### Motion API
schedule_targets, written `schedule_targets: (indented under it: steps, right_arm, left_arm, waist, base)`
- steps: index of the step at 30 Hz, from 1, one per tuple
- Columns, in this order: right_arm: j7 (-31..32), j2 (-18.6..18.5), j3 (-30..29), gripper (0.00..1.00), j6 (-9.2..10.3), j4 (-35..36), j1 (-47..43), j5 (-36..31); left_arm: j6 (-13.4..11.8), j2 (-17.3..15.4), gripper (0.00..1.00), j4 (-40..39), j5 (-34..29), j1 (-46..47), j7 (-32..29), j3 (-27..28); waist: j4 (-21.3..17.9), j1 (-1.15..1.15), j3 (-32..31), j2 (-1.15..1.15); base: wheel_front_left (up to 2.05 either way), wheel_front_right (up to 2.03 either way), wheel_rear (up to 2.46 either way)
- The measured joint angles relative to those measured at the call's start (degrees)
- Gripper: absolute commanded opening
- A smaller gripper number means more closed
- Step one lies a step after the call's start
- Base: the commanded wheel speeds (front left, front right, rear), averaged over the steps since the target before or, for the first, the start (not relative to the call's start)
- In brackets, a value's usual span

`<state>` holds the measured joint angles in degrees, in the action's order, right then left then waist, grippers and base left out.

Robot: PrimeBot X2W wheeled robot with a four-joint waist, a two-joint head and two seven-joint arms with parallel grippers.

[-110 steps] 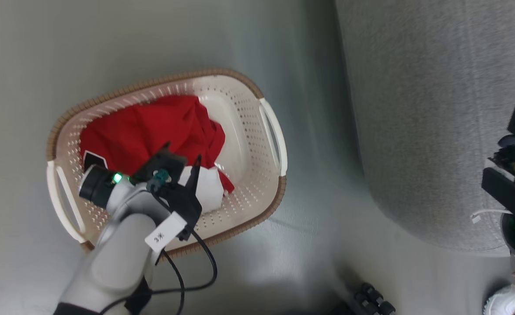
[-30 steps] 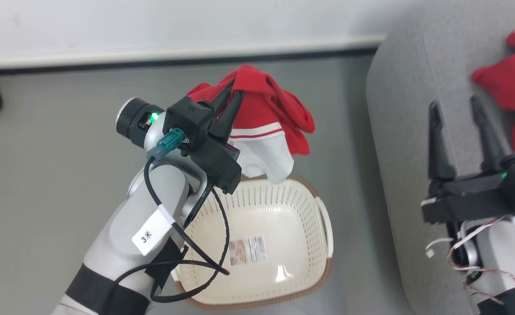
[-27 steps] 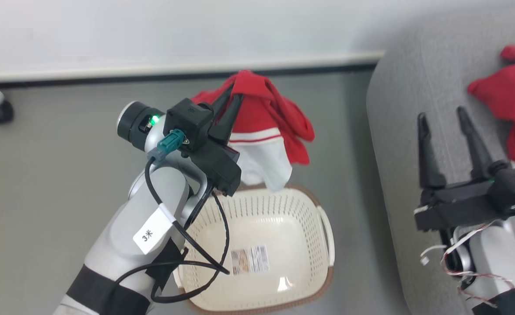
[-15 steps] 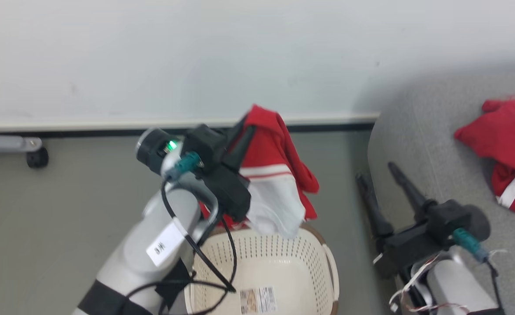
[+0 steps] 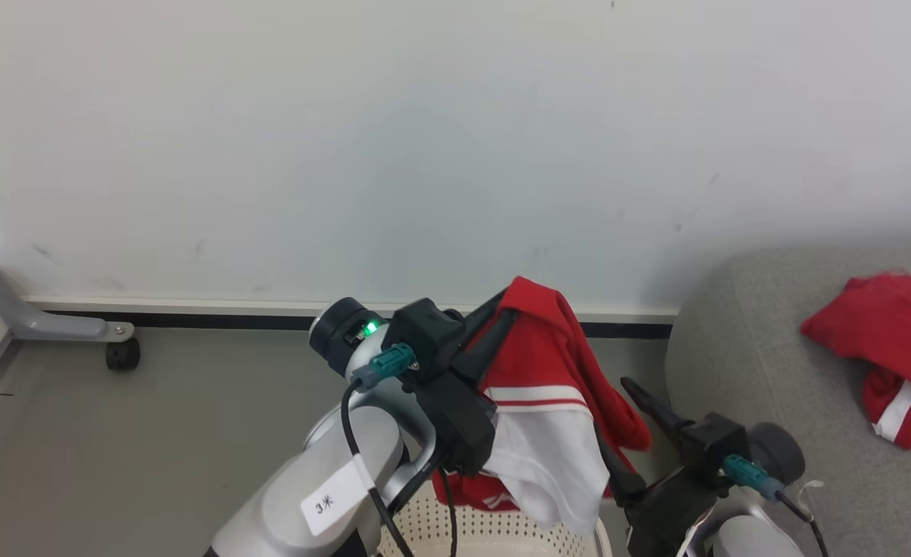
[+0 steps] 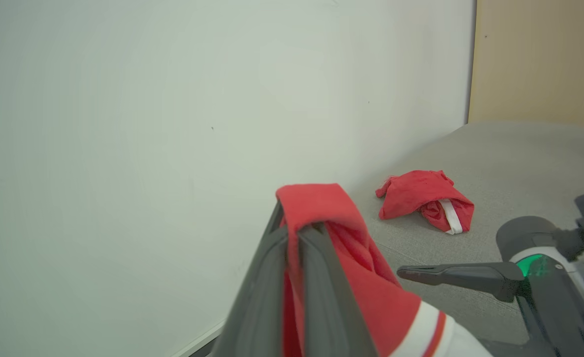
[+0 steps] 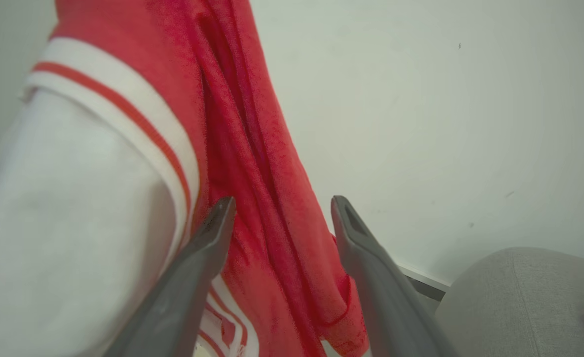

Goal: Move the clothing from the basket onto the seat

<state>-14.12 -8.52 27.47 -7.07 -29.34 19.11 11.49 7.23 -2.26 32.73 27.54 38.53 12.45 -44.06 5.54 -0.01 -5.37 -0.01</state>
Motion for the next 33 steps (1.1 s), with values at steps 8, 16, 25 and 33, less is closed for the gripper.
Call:
schedule_targets:
  steps: [8,16,25,33]
  right_arm:
    - [1.01,0.21,4.85,1.0,-0.02,-5.02,0.41,0.12]
    - [0.94,1.26,10.79,0.04,-0.08,-8.05,4.82,2.77]
    - [0.66,-0.18,12.71,0.0,-0.08,-8.45,6.98,4.99]
    - [0.35,-3.21,11.69,0.0,-0.08,-5.91,7.73,7.45]
  left_arm:
    - [-0.69,-0.19,0.0,-5.72,0.78,-1.24,-1.4,-3.04]
    - [-1.78,-0.26,0.0,-8.79,1.15,-1.56,-2.87,-3.61]
    - [-3.99,-3.11,0.0,-7.49,2.31,-4.83,-3.86,-0.56]
    - [-5.42,-4.5,1.0,-7.06,4.8,-8.4,-3.39,1.63]
  waist:
    - [2.45,0.01,-1.69,0.01]
    - [4.12,0.01,-1.4,0.01]
    - [3.17,0.02,-0.71,0.01]
    - [0.44,0.02,-0.23,0.01]
  base:
    - [0.0,0.0,0.0]
    - [0.0,0.0,0.0]
    - [0.0,0.0,0.0]
    - [0.0,0.0,0.0]
